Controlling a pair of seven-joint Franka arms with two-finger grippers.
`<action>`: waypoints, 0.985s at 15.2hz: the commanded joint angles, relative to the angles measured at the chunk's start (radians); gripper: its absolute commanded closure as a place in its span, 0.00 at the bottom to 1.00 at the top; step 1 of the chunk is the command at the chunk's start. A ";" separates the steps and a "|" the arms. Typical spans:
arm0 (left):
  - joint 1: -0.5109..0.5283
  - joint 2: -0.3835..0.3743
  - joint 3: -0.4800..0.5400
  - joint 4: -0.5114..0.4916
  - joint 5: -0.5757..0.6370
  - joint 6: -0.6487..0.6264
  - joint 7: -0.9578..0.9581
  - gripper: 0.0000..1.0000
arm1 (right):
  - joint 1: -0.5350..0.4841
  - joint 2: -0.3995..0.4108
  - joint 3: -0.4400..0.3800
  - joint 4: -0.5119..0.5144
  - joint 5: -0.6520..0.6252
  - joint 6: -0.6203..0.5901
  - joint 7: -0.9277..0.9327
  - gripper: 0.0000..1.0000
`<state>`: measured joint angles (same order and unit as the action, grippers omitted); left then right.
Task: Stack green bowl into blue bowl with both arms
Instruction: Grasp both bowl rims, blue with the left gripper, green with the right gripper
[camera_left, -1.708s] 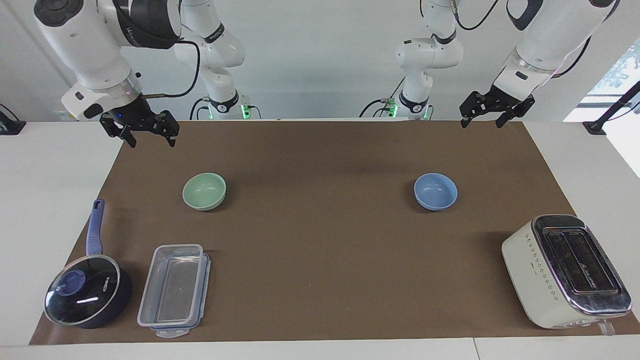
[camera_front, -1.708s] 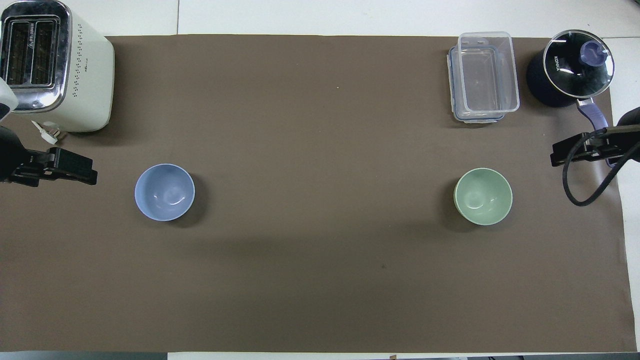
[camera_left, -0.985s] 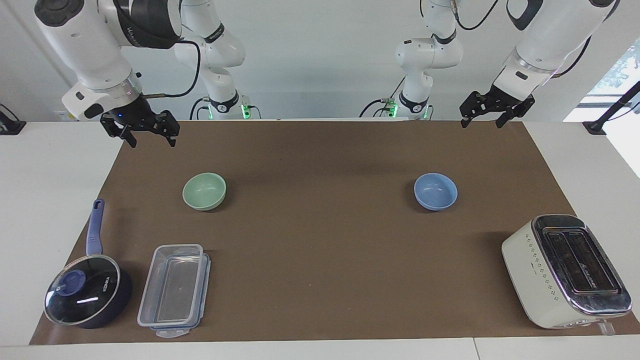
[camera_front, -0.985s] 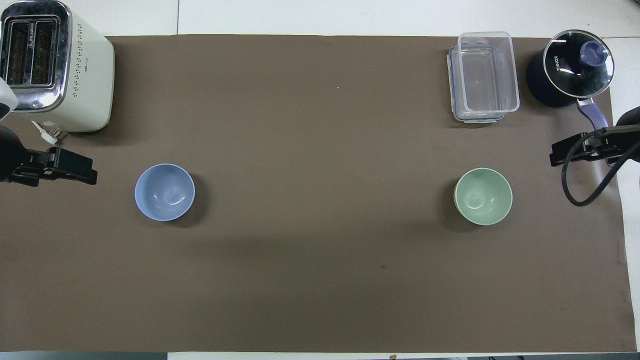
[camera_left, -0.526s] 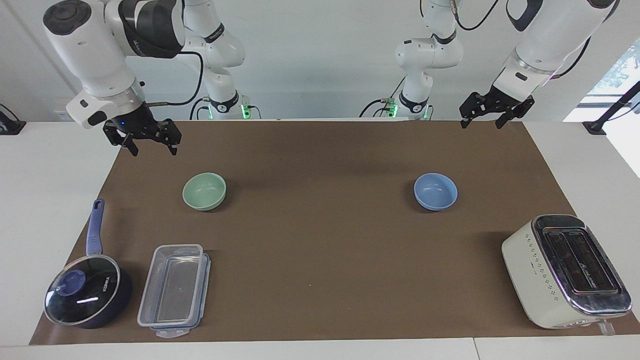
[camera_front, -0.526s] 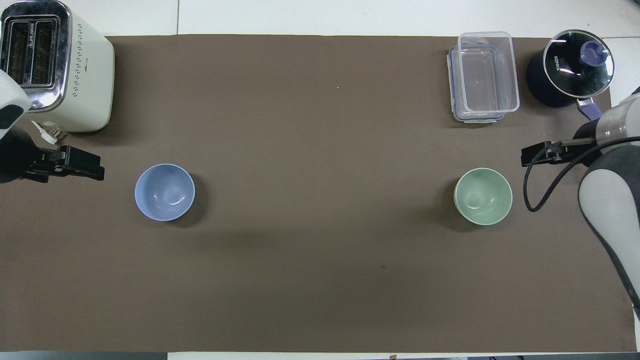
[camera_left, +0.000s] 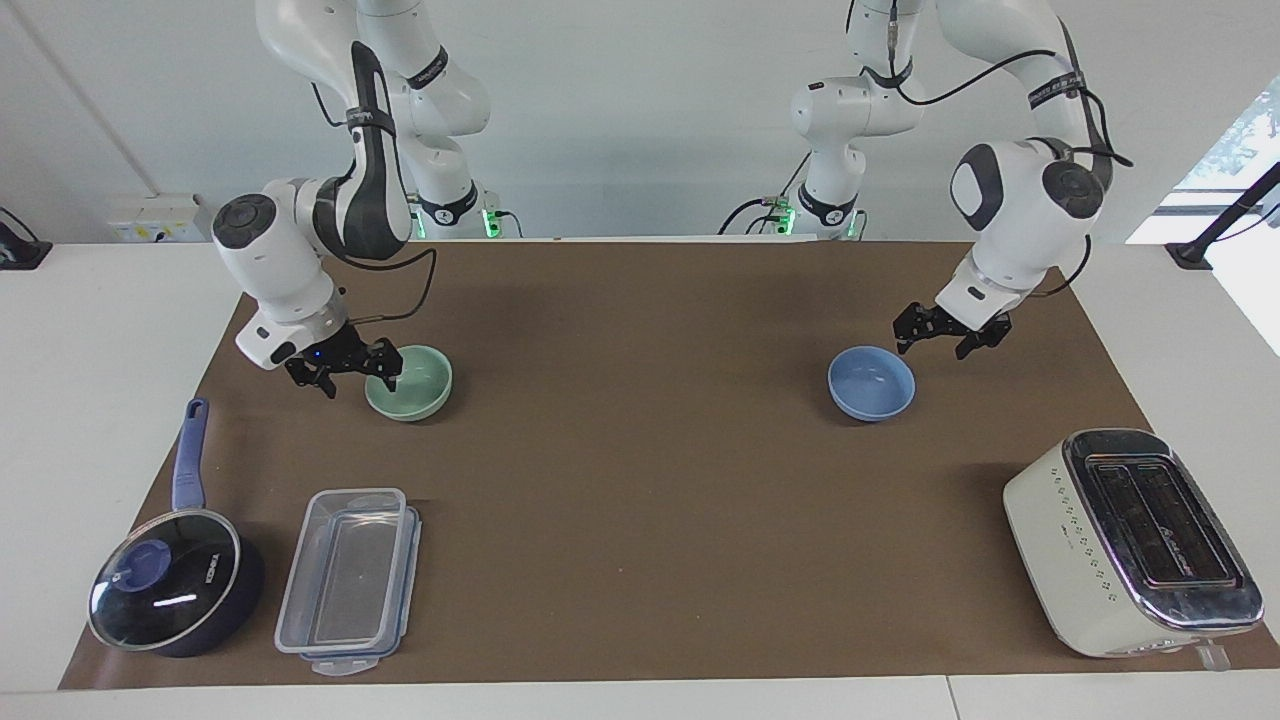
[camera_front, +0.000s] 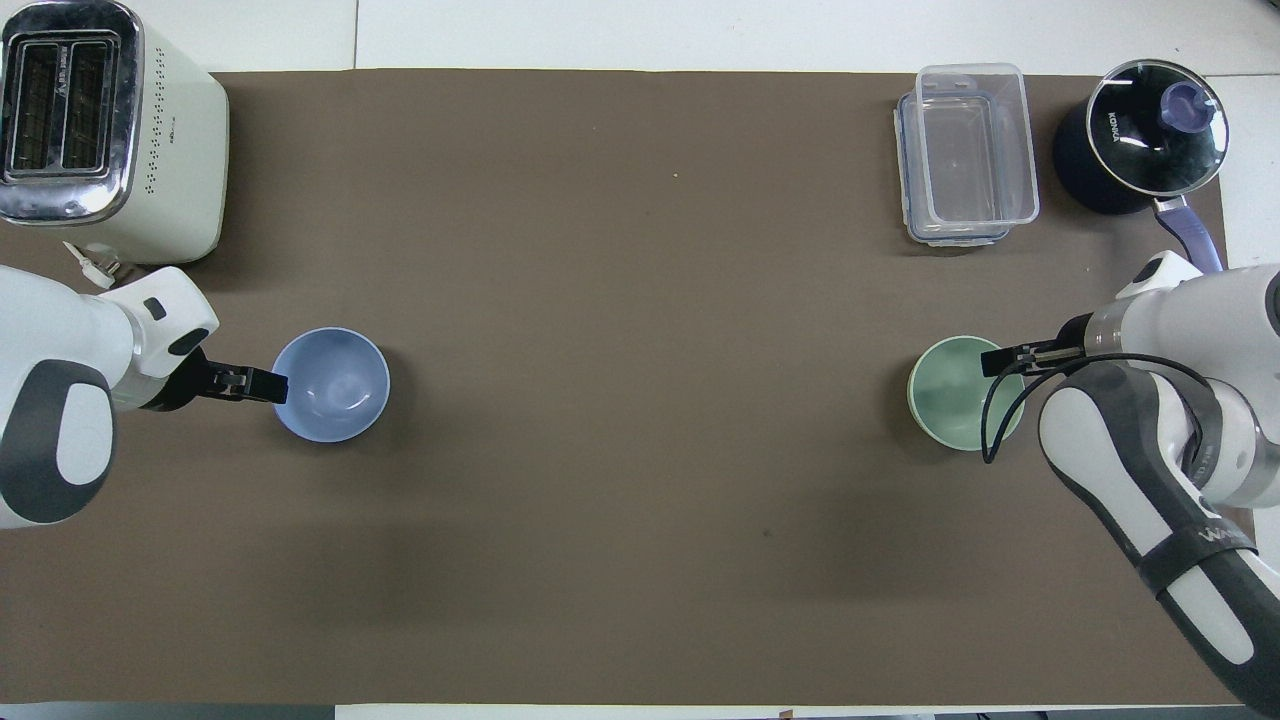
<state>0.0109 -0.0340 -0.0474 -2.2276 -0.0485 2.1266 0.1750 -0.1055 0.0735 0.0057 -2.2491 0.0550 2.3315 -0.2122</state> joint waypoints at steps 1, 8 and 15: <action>-0.005 0.000 -0.002 -0.026 0.013 0.039 0.015 0.00 | -0.013 0.019 0.010 -0.015 0.017 0.020 -0.024 0.12; -0.012 0.048 -0.002 -0.029 0.015 0.098 0.047 0.16 | -0.008 0.009 0.011 -0.044 0.017 0.013 -0.032 1.00; -0.026 0.063 0.000 -0.032 0.019 0.111 0.052 0.39 | 0.001 0.020 0.016 0.282 0.014 -0.416 -0.036 1.00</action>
<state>0.0023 0.0349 -0.0563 -2.2434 -0.0485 2.2087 0.2198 -0.1000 0.0908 0.0150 -2.1003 0.0595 2.0690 -0.2240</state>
